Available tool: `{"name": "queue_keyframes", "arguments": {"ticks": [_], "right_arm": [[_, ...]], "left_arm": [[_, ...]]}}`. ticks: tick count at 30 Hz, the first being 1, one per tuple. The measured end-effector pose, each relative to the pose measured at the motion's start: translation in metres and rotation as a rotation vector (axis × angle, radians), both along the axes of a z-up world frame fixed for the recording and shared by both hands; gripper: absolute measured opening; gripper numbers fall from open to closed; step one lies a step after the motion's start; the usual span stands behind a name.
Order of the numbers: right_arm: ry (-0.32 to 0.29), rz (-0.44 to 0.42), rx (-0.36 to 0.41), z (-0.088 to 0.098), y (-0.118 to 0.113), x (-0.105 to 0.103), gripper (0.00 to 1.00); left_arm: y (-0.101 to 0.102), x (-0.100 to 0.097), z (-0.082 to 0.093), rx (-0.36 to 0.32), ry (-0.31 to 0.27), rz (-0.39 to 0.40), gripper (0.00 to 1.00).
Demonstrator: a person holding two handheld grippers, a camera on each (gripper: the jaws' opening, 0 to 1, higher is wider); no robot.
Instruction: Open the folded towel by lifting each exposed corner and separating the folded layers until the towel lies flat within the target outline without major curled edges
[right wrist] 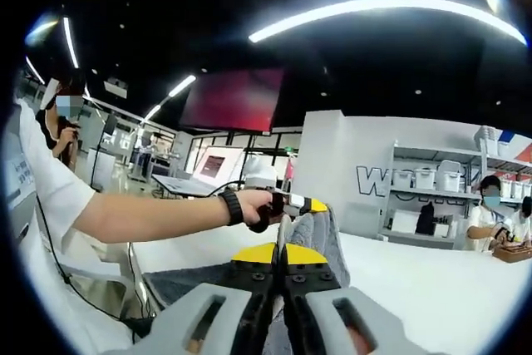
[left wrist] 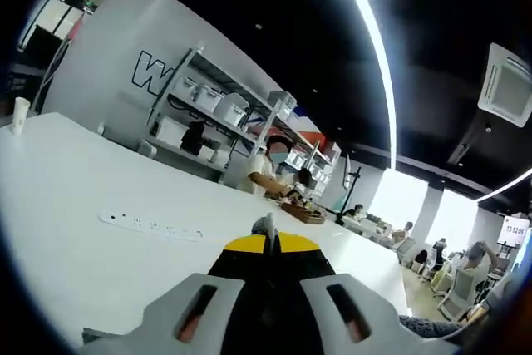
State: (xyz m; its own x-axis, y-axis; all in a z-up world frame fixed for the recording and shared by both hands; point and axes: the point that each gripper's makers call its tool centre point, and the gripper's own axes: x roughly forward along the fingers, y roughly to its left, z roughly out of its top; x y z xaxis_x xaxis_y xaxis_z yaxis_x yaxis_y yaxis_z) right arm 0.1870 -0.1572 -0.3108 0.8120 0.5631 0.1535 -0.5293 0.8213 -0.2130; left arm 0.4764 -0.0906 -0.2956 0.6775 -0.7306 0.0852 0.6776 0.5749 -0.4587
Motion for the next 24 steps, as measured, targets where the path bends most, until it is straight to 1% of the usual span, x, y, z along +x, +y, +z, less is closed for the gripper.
{"name": "queue_keyframes", "arguments": {"ticks": [2, 5, 11, 13, 15, 16, 19, 20, 22, 24], "right_arm": [[-0.003, -0.005, 0.001, 0.0, -0.002, -0.002, 0.0], [-0.011, -0.017, 0.001, 0.0, -0.006, -0.003, 0.0], [-0.009, -0.04, 0.018, -0.002, -0.015, -0.003, 0.0], [-0.011, -0.049, 0.019, -0.001, -0.018, -0.003, 0.0], [-0.016, -0.056, 0.016, 0.0, -0.02, -0.003, 0.0], [-0.018, -0.056, 0.017, 0.001, -0.02, -0.003, 0.0], [-0.019, -0.066, 0.016, 0.001, -0.024, -0.004, 0.0], [-0.027, -0.082, 0.007, 0.002, -0.026, -0.004, 0.0], [-0.03, -0.083, 0.004, 0.002, -0.027, -0.005, 0.0], [-0.019, -0.072, 0.026, 0.002, -0.028, -0.007, 0.0]], "left_arm": [[-0.003, -0.001, 0.001, -0.001, -0.008, -0.008, 0.01], [-0.01, -0.002, 0.005, -0.02, -0.02, -0.014, 0.01], [-0.015, -0.004, 0.004, -0.022, -0.018, -0.024, 0.01], [-0.016, -0.006, 0.005, -0.041, -0.015, -0.032, 0.01], [-0.018, -0.007, 0.008, -0.044, -0.029, -0.034, 0.01], [-0.02, -0.008, 0.01, -0.046, -0.048, -0.036, 0.01], [-0.022, -0.008, 0.013, -0.071, -0.045, -0.047, 0.01], [-0.023, -0.008, 0.013, -0.075, -0.041, -0.05, 0.01], [-0.025, -0.007, 0.013, -0.079, -0.04, -0.055, 0.01], [-0.028, -0.008, 0.013, -0.077, -0.041, -0.057, 0.01]]}}
